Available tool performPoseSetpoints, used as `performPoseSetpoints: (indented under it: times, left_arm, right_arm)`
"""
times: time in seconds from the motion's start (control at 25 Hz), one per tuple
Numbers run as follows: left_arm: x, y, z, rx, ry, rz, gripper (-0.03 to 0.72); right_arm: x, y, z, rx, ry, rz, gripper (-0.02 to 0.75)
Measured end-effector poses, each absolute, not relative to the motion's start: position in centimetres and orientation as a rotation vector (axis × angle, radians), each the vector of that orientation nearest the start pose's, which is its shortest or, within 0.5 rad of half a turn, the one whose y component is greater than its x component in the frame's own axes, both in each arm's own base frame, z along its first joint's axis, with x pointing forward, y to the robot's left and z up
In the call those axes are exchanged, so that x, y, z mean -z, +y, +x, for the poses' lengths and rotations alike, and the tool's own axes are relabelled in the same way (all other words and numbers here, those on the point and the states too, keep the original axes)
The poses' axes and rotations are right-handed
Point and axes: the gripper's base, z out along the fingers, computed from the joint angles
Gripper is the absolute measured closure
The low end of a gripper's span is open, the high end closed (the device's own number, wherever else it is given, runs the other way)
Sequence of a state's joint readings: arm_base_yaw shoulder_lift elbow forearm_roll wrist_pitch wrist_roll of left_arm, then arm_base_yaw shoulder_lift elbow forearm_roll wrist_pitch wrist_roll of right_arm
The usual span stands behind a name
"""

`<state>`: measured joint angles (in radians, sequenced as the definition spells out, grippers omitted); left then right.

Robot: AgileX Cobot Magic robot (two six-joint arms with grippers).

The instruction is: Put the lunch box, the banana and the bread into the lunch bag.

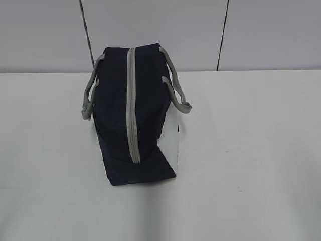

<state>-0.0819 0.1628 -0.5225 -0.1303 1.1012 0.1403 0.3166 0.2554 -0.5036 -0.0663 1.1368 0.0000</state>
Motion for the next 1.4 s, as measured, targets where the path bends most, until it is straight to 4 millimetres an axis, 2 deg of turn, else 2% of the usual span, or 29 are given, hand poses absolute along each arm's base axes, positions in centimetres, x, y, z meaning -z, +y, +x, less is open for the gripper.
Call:
performPoseSetpoints:
  times: [0.2,0.4,0.72,1.4]
  left_arm:
    - [-28.0,-1.0,-1.0,0.089,2.056,0.185,0.235]
    - [-28.0,-1.1,-1.2,0.077,2.048,0.166,0.272]
    - [-28.0,-1.1,-1.3,0.079,2.046,0.166,0.327]
    - [-28.0,-1.1,-1.3,0.079,2.046,0.166,0.366]
  right_arm:
    - [-27.2,-0.5,1.3,0.062,2.259,-0.049,0.259]
    - [-27.2,-0.5,-0.9,0.142,2.116,0.112,0.259]
    - [-27.2,-0.4,-1.2,0.156,2.099,0.135,0.259]
    - [-27.2,-0.4,-1.2,0.156,2.099,0.135,0.259]
